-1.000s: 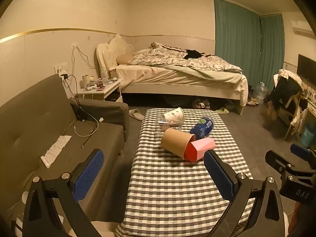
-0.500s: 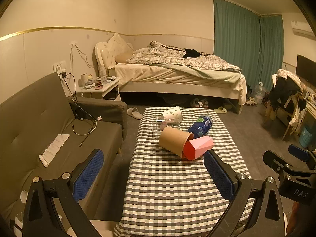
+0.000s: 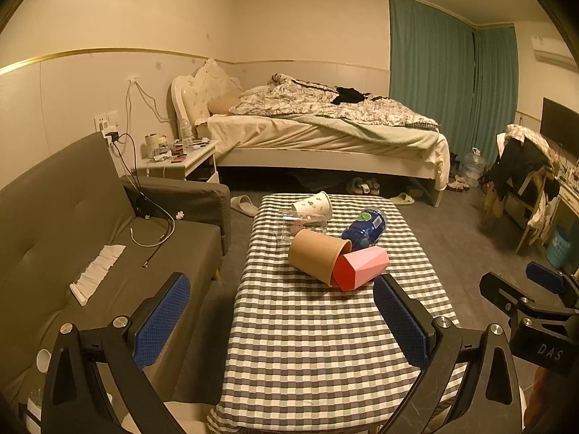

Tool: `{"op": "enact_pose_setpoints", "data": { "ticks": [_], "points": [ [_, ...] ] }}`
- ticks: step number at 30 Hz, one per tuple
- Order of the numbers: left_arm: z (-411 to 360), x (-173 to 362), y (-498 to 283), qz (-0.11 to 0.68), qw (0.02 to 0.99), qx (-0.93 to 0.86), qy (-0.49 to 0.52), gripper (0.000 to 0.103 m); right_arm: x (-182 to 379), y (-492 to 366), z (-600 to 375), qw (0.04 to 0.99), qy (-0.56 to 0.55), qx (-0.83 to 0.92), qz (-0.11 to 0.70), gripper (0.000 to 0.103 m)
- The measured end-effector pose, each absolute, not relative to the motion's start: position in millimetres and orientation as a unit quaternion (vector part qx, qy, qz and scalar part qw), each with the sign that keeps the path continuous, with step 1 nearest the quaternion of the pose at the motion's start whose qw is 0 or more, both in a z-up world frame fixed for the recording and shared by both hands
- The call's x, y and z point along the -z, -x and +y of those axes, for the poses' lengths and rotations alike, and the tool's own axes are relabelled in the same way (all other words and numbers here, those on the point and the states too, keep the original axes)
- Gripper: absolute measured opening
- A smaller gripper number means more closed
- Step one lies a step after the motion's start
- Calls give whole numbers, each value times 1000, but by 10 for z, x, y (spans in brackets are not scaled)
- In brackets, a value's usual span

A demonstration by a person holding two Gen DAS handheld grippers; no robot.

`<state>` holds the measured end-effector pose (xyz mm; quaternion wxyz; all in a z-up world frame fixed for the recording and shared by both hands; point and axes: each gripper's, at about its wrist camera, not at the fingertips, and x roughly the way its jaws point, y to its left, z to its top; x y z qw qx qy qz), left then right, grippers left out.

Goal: Flip cup upside down

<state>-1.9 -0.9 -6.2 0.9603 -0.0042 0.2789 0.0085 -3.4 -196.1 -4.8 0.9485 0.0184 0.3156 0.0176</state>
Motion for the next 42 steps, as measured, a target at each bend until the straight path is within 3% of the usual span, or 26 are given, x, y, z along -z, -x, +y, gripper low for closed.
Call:
{"op": "enact_pose_setpoints", "data": {
  "ticks": [42],
  "points": [
    [-13, 96, 10, 280, 960, -6, 5, 103, 30, 15, -1955, 948, -21, -20, 318, 103]
  ]
}}
